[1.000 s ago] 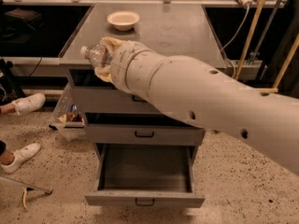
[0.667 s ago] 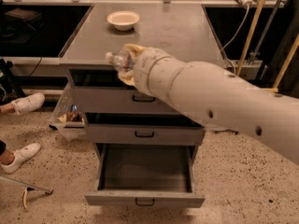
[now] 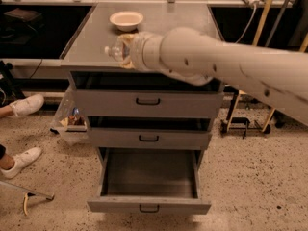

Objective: Pick water bottle from bottom drawer and place on counter

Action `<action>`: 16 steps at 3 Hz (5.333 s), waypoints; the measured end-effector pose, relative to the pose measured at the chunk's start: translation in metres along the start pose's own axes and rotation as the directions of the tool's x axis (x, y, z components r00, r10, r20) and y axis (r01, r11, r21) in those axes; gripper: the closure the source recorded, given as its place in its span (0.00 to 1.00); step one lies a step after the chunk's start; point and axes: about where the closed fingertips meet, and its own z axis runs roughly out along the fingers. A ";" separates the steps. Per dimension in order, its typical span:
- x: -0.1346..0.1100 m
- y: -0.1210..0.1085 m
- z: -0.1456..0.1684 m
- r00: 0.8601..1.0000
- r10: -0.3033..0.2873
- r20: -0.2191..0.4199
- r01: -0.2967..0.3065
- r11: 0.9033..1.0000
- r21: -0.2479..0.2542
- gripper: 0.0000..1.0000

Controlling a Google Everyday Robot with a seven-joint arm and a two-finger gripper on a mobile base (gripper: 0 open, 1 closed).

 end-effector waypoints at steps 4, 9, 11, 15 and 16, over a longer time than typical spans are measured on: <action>0.139 -0.062 0.148 0.936 0.186 -0.300 -0.237 0.960 -0.147 1.00; 0.154 -0.073 0.144 0.920 0.207 -0.331 -0.258 0.959 -0.116 0.00; 0.147 -0.071 0.133 0.917 0.209 -0.341 -0.266 0.955 -0.129 0.00; 0.162 -0.070 -0.035 0.803 0.384 -0.455 -0.380 0.919 0.104 0.00; 0.215 -0.013 -0.071 0.754 0.467 -0.462 -0.429 0.883 0.193 0.00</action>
Offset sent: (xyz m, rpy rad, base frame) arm 0.3173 -0.1131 0.1494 -0.1288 0.0273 -0.4934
